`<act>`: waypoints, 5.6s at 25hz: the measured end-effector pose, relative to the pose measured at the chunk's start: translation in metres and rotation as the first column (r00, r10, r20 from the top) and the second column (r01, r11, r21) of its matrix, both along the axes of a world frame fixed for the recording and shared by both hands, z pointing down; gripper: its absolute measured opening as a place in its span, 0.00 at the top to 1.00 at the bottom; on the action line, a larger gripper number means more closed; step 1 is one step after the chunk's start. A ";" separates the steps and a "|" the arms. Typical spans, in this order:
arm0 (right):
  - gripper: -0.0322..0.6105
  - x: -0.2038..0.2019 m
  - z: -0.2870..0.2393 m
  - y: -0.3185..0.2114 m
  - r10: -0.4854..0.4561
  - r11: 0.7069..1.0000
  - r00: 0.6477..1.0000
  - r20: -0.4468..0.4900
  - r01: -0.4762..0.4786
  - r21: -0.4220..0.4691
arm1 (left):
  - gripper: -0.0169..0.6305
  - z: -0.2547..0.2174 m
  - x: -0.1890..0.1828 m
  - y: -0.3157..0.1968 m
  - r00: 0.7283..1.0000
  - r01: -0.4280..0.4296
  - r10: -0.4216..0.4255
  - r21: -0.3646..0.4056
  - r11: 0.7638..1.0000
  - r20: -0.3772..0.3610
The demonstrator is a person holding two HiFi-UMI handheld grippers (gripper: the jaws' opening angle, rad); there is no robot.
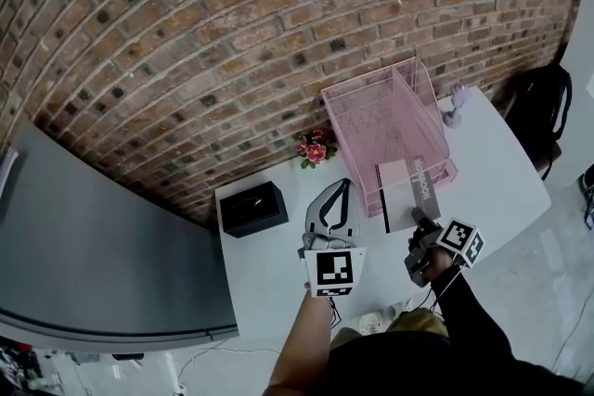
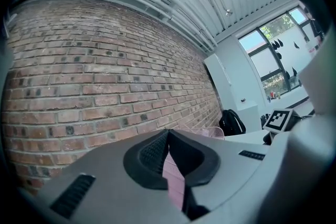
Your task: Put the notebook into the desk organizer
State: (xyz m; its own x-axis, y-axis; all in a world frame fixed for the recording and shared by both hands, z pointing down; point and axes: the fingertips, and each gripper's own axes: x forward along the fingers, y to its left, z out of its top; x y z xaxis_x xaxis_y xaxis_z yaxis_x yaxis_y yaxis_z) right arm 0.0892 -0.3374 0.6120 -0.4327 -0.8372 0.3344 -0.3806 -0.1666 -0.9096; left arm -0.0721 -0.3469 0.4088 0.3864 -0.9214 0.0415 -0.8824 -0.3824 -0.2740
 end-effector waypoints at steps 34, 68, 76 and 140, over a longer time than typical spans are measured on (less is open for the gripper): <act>0.91 -0.003 -0.018 -0.081 -0.056 0.994 0.998 0.034 0.053 0.094 | 0.95 0.006 0.006 -0.046 0.997 0.060 -0.060 -0.005 0.998 0.053; 0.68 -0.001 -0.005 -0.081 -0.105 0.994 0.985 -0.137 0.101 -0.037 | 0.95 0.006 0.003 -0.046 0.996 0.073 -0.072 -0.012 0.997 0.045; 0.61 -0.001 -0.003 -0.078 -0.136 0.990 0.971 -0.195 0.123 -0.075 | 0.95 0.007 -0.001 -0.044 0.995 0.085 -0.084 -0.013 0.996 0.048; 0.92 -0.010 0.006 -0.051 -0.330 0.845 0.434 -0.838 0.532 -0.057 | 0.95 0.034 0.013 -0.038 0.997 0.074 -0.072 -0.081 0.994 0.031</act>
